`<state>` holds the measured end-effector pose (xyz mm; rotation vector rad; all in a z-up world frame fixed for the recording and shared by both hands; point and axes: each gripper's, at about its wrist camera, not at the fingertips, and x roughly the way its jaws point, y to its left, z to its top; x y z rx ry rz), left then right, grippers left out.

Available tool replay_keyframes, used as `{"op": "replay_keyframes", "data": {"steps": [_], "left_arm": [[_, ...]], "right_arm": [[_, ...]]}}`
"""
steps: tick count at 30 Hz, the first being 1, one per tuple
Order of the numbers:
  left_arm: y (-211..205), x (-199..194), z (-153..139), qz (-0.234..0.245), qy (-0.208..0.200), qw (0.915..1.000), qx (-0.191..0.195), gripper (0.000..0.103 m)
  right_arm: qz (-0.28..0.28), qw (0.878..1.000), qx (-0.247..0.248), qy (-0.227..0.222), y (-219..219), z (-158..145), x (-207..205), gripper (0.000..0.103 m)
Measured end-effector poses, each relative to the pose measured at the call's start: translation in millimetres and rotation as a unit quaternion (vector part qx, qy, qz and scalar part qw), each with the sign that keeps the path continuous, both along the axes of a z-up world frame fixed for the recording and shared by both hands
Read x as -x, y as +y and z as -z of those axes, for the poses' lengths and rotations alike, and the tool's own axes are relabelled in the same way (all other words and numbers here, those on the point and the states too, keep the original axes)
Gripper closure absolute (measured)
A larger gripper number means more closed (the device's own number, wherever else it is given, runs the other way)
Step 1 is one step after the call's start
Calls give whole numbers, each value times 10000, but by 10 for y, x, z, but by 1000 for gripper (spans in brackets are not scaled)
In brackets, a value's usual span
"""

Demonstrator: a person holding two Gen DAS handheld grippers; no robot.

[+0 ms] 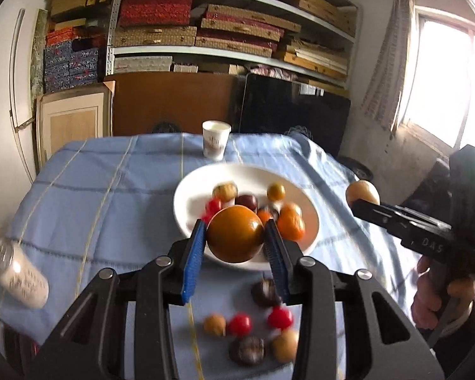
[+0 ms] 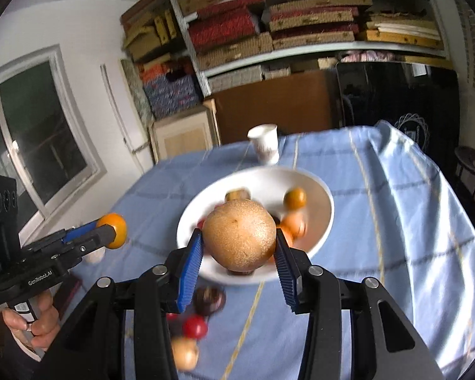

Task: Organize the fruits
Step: 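Carry both fruits onto the white plate and open both tools, then withdraw both open tools from the plate toward the remaining fruit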

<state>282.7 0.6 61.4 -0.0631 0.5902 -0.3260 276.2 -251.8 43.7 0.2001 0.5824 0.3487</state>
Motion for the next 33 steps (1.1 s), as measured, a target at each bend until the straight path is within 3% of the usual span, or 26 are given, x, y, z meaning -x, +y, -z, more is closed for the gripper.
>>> {"op": "replay_keyframes", "data": {"steps": [6, 13, 20, 21, 22, 23, 29, 33], "left_arm": [[-77, -556, -114, -117, -7, 9999, 31, 66], [-174, -1244, 245, -256, 515, 9983, -40, 66], [-203, -1470, 481, -322, 745, 9966, -171, 64], [-200, -1472, 476, -349, 752, 9964, -179, 41], [-192, -1458, 445, -443, 730, 9962, -193, 29], [-167, -1401, 380, -598, 583, 9963, -182, 14], [-111, -995, 51, -531, 275, 9981, -144, 6], [13, -546, 36, -715, 179, 9971, -212, 5]], "right_arm": [[217, 9993, -281, -140, -56, -61, -460, 58], [309, 9988, -221, 313, -23, 321, -948, 58], [298, 9983, -196, 466, -21, 477, -1118, 57], [319, 9983, -201, 434, -23, 470, -1120, 51], [337, 9985, -222, 368, -27, 441, -1104, 39], [358, 9986, -248, 314, -36, 410, -1081, 36], [295, 9992, -246, -89, -30, 53, -770, 36], [113, 9997, -218, -69, 50, 0, -535, 32]]}}
